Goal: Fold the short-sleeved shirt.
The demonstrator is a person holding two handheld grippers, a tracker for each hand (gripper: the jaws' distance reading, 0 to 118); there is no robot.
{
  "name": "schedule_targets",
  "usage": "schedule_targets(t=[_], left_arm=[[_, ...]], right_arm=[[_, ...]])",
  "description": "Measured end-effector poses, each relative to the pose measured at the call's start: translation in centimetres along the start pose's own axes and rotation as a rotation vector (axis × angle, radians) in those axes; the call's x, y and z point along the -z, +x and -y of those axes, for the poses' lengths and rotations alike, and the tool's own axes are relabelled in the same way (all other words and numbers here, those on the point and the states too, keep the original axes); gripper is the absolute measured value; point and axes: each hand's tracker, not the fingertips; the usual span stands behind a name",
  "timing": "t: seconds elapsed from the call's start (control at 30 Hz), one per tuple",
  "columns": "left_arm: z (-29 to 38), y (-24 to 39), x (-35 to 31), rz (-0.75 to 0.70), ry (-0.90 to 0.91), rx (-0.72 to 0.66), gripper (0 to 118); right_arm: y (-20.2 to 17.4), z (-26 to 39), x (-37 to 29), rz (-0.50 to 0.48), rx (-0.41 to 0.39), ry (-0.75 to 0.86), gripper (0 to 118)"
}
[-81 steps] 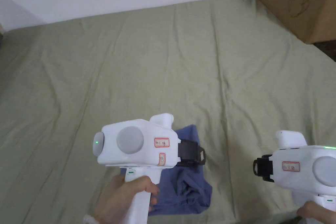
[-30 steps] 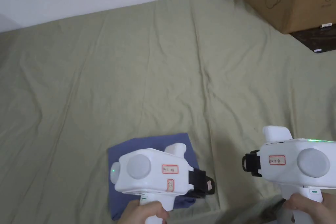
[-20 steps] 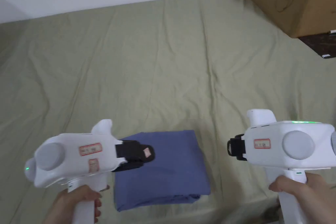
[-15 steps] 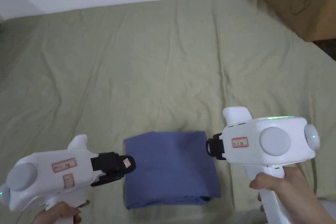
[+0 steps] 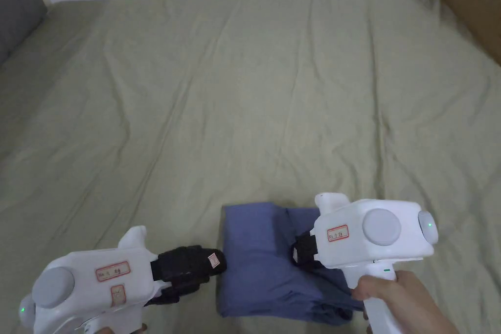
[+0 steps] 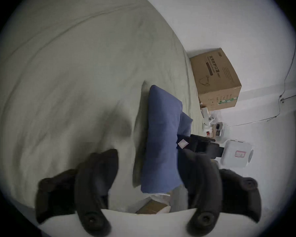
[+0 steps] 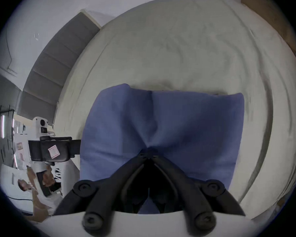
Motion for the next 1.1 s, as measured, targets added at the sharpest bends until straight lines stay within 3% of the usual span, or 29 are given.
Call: schedule_targets(t=[0.17, 0.3, 0.5, 0.53, 0.6, 0.63, 0.7, 0.8, 0.93, 1.1], left_arm=[[-1.3, -0.1, 2.4, 0.088, -0.014, -0.026, 99], [-2.5, -0.2, 5.2, 0.2, -0.049, -0.085, 99], [-2.8, 0.2, 9.6, 0.323, -0.122, -0.125, 97], [-2.8, 0.4, 9.9, 0.313, -0.121, -0.114, 89], [-2.9, 0.8, 10.1, 0.139, -0.147, -0.02, 22], [-2.8, 0.6, 10.4, 0.068, -0.152, 0.01, 23], [-3.0, 0.4, 9.4, 0.23, -0.162, -0.094, 23], [-3.5, 1.4, 8.2, 0.122, -0.164, 0.032, 23], [-5.3, 0.5, 4.3, 0.057, -0.127, 0.074, 23], [-8.5, -2.2, -4.2, -0.167, -0.019, 0.123, 23]], right_arm=[[-0.5, 0.3, 0.0, 0.017, -0.013, 0.011, 0], [-1.0, 0.3, 0.1, 0.043, -0.051, 0.009, 0], [-0.7, 0.3, 0.0, 0.035, -0.038, 0.008, 0], [-0.7, 0.3, -0.1, 0.033, -0.033, 0.01, 0], [-0.8, 0.2, -0.6, 0.032, -0.024, 0.013, 0], [-0.9, 0.2, -0.7, 0.038, -0.026, 0.011, 0], [-1.2, 0.2, -1.4, 0.045, -0.037, 0.023, 0], [-1.6, 0.1, -2.8, 0.047, -0.035, 0.061, 0], [-1.5, -0.2, -4.2, 0.071, -0.037, 0.102, 0], [-0.7, -0.5, -4.4, 0.096, -0.001, 0.114, 0]])
